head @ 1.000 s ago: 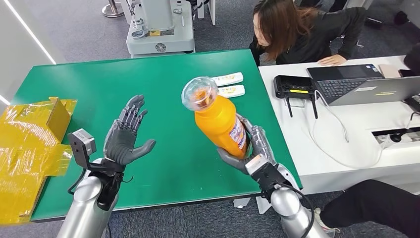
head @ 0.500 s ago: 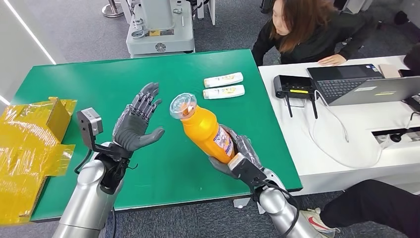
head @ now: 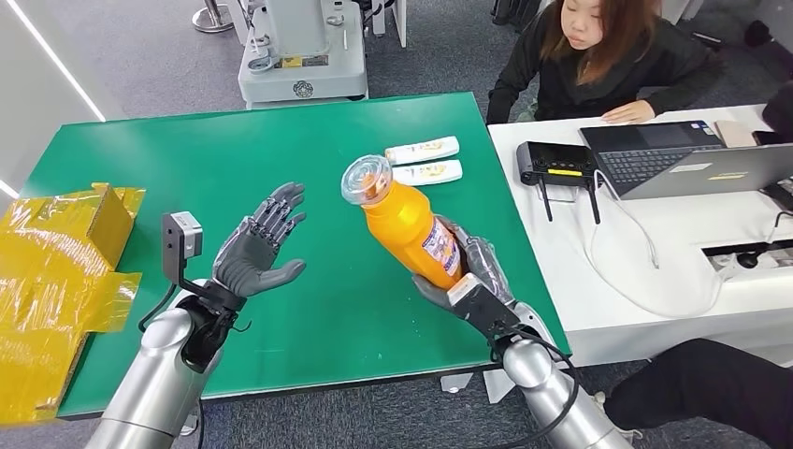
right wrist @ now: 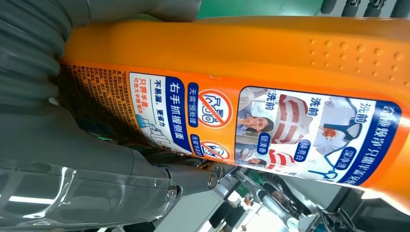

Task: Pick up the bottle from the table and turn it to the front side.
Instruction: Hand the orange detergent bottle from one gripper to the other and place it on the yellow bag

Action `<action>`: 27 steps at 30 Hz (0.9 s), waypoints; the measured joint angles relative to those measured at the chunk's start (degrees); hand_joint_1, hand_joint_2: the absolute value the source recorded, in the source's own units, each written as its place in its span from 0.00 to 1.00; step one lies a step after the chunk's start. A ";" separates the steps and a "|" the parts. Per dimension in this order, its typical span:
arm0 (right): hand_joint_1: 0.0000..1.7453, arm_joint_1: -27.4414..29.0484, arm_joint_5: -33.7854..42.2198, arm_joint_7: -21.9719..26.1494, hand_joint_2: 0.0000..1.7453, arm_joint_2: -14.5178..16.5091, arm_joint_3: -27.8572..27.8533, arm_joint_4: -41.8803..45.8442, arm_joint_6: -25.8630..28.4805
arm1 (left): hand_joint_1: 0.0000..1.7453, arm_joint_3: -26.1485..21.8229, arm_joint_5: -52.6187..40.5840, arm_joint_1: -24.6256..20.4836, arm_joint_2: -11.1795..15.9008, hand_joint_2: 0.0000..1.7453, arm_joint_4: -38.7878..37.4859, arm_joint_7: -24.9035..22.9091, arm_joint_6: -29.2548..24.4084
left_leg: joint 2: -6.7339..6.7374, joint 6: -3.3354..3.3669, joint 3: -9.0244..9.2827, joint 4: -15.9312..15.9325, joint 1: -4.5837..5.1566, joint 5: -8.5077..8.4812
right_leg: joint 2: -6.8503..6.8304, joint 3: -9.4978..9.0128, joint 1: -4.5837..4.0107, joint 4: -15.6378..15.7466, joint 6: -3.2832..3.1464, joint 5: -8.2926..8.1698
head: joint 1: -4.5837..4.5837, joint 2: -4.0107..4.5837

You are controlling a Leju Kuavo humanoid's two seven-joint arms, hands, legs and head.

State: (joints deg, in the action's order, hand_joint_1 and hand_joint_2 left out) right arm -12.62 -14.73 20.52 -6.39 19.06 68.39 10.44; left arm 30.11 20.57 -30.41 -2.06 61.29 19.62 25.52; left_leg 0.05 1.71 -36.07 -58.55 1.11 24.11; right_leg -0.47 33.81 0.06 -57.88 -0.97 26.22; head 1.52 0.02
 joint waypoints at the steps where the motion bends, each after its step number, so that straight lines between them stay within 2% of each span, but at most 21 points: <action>1: 1.00 -0.01 -0.01 0.07 1.00 0.12 0.02 -0.13 -0.05 | 0.00 0.05 0.21 -0.09 -0.21 1.00 0.00 0.09 -0.16 | 0.00 0.00 0.00 0.00 0.00 0.00 | 0.00 0.00 0.00 0.00 0.00 0.00 | 0.01 0.00; 8: 1.00 -0.84 -0.02 0.62 1.00 1.78 0.39 -2.24 -0.03 | 0.00 0.49 2.71 -1.62 -2.14 1.00 -0.01 -0.77 0.01 | -0.01 0.00 -0.01 0.00 0.00 -0.01 | -0.02 -0.02 0.00 -0.01 0.00 -0.01 | 0.00 0.00; 14: 1.00 -5.58 -0.27 -0.08 1.00 4.83 1.26 -8.10 0.37 | 0.00 1.03 8.61 -4.09 -5.06 1.00 0.20 -6.54 0.42 | -0.02 -0.05 -0.01 -0.01 0.00 -0.05 | -0.01 -0.01 0.00 -0.02 0.02 -0.03 | 0.00 0.00; 20: 1.00 -7.80 -1.02 -0.09 1.00 5.84 1.31 -12.00 0.42 | 0.00 2.22 14.56 -5.48 -5.94 1.00 0.83 -10.27 1.95 | -0.02 -0.05 -0.02 -0.01 0.00 -0.05 | -0.02 -0.01 0.00 -0.02 0.02 -0.03 | 0.01 0.00; 27: 1.00 -10.82 -2.02 0.08 1.00 6.48 1.10 -16.00 0.60 | 0.00 4.42 14.95 -5.71 -6.37 1.00 1.87 -9.55 0.32 | -0.02 -0.05 -0.02 -0.01 0.00 -0.05 | -0.01 -0.01 0.00 -0.02 0.02 -0.03 | 0.00 0.00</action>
State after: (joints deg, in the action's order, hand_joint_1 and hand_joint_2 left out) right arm -23.44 -16.75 20.61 0.09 20.17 52.39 11.03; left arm 34.53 35.52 -36.12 -8.43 63.16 10.07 25.84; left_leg 0.03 1.66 -36.08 -58.56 1.11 24.06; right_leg -0.48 33.80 0.06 -57.91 -0.95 26.19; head 1.52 0.02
